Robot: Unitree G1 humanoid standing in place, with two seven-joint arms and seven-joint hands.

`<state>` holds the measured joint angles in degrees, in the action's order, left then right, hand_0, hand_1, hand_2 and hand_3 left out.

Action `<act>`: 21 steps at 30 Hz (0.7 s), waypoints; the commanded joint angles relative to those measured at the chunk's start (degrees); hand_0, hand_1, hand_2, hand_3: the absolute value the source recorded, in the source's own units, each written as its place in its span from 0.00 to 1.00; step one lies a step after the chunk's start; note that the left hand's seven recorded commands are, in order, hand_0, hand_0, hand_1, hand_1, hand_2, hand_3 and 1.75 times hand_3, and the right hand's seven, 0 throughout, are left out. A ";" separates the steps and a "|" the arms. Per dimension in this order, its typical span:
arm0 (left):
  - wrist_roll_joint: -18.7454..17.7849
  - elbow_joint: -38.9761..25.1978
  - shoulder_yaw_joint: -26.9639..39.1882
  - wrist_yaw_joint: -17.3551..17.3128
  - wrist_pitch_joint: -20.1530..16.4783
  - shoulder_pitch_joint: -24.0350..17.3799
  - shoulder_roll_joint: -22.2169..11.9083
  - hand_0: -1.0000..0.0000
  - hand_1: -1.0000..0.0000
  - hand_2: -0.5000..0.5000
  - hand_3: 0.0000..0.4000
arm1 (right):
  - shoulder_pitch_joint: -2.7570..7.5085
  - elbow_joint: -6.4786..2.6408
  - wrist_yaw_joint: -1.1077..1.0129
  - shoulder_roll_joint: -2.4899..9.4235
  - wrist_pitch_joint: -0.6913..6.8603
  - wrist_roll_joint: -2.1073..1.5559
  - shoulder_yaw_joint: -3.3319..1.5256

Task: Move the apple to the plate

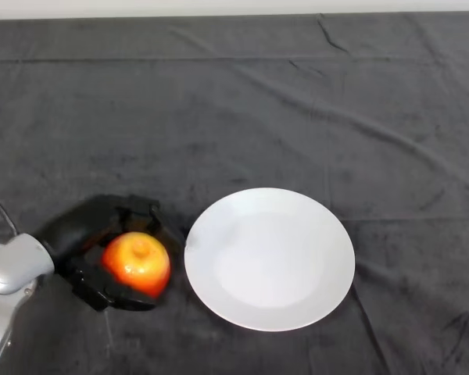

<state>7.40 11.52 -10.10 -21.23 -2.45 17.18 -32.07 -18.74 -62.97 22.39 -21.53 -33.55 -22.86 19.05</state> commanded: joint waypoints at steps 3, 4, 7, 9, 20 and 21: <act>1.96 -3.80 2.17 3.44 -0.57 3.34 2.16 0.00 0.00 0.50 1.00 | 2.91 -3.76 -0.22 2.53 3.93 -0.35 1.20; 2.31 -4.32 1.97 4.09 -0.79 3.54 2.74 0.00 0.00 0.50 1.00 | 2.92 -3.74 -0.22 2.53 3.94 -0.34 1.21; 3.14 -6.06 1.27 5.74 -1.45 4.10 4.50 0.00 0.00 0.50 1.00 | 2.94 -3.68 -0.21 2.54 3.98 -0.32 1.24; 3.51 -7.19 0.74 6.60 -1.68 4.26 5.57 0.00 0.00 0.50 1.00 | 2.96 -3.64 -0.21 2.55 4.00 -0.30 1.25; 3.58 -8.96 -3.71 9.80 0.28 5.08 10.97 0.00 0.00 0.50 1.00 | 3.04 -3.43 -0.19 2.59 4.14 -0.21 1.33; 3.45 -8.52 -4.27 10.05 0.77 5.24 11.40 0.00 0.00 0.50 1.00 | 3.04 -3.41 -0.19 2.59 4.15 -0.21 1.34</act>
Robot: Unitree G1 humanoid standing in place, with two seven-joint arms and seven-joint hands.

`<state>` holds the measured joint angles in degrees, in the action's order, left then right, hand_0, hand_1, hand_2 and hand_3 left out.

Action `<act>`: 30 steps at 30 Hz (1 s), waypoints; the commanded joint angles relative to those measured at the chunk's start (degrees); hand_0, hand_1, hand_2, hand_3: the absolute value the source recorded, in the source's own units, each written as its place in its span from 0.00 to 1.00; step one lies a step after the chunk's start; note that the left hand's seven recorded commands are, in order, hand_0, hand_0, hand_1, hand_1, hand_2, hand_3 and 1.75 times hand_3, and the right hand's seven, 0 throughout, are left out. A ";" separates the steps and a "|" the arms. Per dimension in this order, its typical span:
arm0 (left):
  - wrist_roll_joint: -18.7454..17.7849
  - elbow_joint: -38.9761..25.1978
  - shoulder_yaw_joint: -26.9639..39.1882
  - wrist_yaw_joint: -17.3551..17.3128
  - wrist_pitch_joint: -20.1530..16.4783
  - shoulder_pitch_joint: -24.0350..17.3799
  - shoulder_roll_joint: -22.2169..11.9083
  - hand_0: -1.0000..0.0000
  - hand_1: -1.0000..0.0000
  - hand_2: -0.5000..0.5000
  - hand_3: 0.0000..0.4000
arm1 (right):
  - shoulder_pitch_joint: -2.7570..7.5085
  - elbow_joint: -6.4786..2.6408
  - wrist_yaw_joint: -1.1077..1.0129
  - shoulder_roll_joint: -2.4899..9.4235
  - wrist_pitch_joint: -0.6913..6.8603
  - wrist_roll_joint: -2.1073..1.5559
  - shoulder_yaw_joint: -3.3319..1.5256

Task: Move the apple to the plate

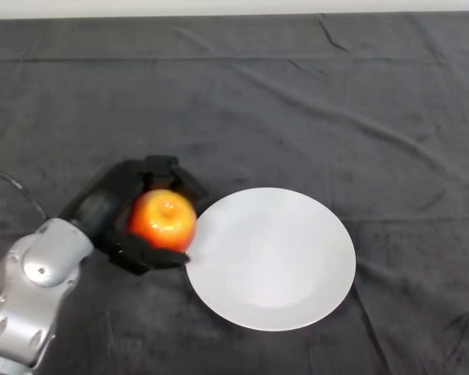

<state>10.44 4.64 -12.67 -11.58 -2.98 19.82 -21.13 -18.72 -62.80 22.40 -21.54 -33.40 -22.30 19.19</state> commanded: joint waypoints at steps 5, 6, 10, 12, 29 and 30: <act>-0.74 3.12 -4.37 1.54 5.46 3.61 2.06 0.00 0.00 0.50 1.00 | 3.04 -3.51 -0.19 2.62 4.05 -0.74 1.22; -1.02 4.32 -4.80 1.67 6.34 3.88 2.26 0.00 0.00 0.50 1.00 | 3.04 -3.50 -0.18 2.62 4.06 -0.73 1.22; -1.92 9.73 -6.95 2.52 9.49 5.36 3.40 0.00 0.00 0.50 1.00 | 3.05 -3.49 -0.19 2.62 4.07 -0.71 1.24; -2.30 12.42 -8.05 3.01 10.63 6.34 4.04 0.00 0.00 0.50 1.00 | 3.04 -3.50 -0.19 2.62 4.07 -0.70 1.25; -5.41 28.21 -16.73 5.97 16.61 11.60 6.27 0.00 0.00 0.50 1.00 | 2.86 -3.93 -0.28 2.58 3.82 -0.70 1.29; -5.55 28.46 -16.99 5.95 16.66 11.73 6.24 0.00 0.00 0.50 1.00 | 2.85 -3.97 -0.28 2.58 3.81 -0.71 1.29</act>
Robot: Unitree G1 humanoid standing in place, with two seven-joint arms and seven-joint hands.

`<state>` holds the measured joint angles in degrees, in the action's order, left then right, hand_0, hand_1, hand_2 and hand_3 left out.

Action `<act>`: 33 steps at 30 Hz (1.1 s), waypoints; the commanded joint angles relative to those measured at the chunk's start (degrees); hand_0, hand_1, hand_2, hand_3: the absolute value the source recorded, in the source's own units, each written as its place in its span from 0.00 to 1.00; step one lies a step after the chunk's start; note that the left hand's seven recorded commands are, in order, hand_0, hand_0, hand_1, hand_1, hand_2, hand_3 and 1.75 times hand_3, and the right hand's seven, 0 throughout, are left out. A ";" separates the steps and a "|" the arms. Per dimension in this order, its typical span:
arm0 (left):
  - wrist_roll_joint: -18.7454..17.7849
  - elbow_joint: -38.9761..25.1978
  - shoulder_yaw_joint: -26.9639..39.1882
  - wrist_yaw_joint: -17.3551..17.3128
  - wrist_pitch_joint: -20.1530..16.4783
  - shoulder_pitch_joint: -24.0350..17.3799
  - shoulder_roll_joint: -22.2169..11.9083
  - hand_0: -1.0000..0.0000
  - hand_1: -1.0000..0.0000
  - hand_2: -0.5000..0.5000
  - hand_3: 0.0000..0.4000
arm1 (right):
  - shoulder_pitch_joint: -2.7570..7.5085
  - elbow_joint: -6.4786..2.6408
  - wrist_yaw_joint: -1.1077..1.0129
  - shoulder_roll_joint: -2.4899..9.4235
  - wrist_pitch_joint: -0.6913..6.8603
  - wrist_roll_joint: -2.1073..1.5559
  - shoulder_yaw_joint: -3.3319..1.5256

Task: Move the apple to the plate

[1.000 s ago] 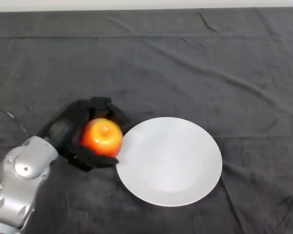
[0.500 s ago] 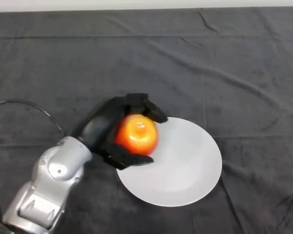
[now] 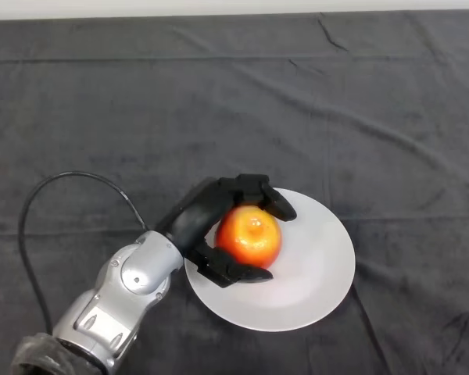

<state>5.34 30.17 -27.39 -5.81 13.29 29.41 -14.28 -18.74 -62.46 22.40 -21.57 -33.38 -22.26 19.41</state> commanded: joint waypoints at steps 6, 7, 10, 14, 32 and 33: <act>-1.43 3.49 -3.36 -0.30 0.18 2.88 -1.04 0.69 0.77 0.46 0.31 | 2.79 -4.50 -0.31 2.59 3.67 -0.76 1.08; -1.57 3.47 -3.46 -0.38 0.10 2.97 -1.10 1.00 1.00 0.50 0.00 | 2.78 -4.52 -0.32 2.58 3.66 -0.76 1.08; -2.00 3.36 -3.71 -0.59 -0.06 3.14 -1.29 1.00 1.00 0.50 0.00 | 2.75 -4.60 -0.33 2.58 3.61 -0.76 1.08; -2.60 2.85 -3.77 -0.82 -0.45 3.29 -1.60 1.00 1.00 0.50 0.00 | 2.72 -4.68 -0.35 2.57 3.56 -0.77 1.08; -8.03 -0.58 7.96 -2.97 -0.83 6.06 -8.58 1.00 1.00 0.50 0.00 | 2.67 -4.80 -0.39 2.56 3.47 -0.76 1.11; -8.32 -0.44 9.18 -2.69 -0.71 6.27 -9.12 1.00 1.00 0.50 0.00 | 2.67 -4.81 -0.39 2.56 3.47 -0.76 1.11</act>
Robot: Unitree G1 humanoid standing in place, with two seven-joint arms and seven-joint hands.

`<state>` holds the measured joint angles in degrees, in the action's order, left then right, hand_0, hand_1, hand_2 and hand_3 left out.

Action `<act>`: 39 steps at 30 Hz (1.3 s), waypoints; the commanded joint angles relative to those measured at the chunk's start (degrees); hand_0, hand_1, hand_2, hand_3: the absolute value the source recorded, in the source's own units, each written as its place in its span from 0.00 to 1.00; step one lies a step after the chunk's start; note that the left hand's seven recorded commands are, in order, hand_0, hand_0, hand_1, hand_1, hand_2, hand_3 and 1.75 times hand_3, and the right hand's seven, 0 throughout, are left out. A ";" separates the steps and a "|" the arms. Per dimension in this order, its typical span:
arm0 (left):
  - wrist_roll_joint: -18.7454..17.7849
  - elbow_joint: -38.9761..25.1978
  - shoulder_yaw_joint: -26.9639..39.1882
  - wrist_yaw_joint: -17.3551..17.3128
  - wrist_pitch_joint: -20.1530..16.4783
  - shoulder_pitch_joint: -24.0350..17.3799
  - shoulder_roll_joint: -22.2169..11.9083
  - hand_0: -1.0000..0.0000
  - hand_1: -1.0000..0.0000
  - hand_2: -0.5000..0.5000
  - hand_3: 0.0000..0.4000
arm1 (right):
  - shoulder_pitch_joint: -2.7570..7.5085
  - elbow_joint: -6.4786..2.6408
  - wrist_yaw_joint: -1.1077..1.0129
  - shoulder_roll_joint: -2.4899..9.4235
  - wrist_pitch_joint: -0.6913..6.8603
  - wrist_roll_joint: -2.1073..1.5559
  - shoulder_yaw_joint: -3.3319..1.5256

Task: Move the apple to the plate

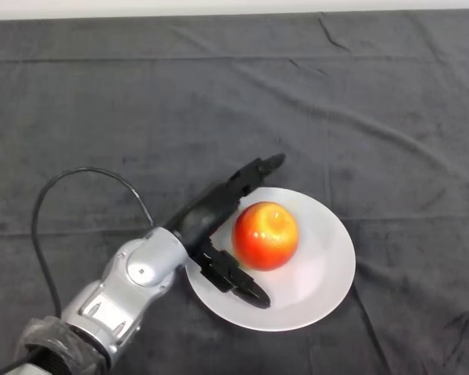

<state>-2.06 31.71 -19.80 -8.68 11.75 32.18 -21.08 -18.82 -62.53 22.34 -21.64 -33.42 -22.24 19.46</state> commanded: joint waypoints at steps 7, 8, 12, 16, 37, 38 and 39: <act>-2.04 -3.12 9.38 3.75 -0.49 4.96 -5.41 1.00 1.00 0.50 0.00 | 2.74 -4.74 -0.34 2.63 3.50 -0.77 1.07; -1.88 -3.50 10.28 4.71 -0.79 5.12 -5.57 1.00 1.00 0.50 0.00 | 2.74 -4.74 -0.34 2.63 3.51 -0.77 1.07; -1.11 -4.79 13.40 7.99 -1.83 6.13 -6.14 1.00 1.00 0.50 0.00 | 2.75 -4.73 -0.34 2.64 3.51 -0.77 1.07; -0.22 -4.53 16.07 10.59 -1.55 7.49 -6.67 1.00 1.00 0.50 0.00 | 2.75 -4.72 -0.34 2.64 3.52 -0.76 1.08; 1.86 1.90 29.78 18.89 5.68 10.07 -14.11 1.00 1.00 0.50 0.00 | 2.61 -5.06 -0.40 2.60 3.33 -0.79 1.08; 1.70 1.92 30.79 19.19 6.01 9.65 -14.81 1.00 1.00 0.50 0.00 | 2.60 -5.09 -0.40 2.60 3.31 -0.79 1.07; 1.60 1.92 31.54 19.46 6.24 9.34 -15.31 1.00 1.00 0.50 0.00 | 2.59 -5.11 -0.41 2.60 3.30 -0.80 1.07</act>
<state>-0.11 31.92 10.48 10.19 16.64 41.04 -33.20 -18.84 -62.92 22.05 -21.62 -33.43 -22.23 19.47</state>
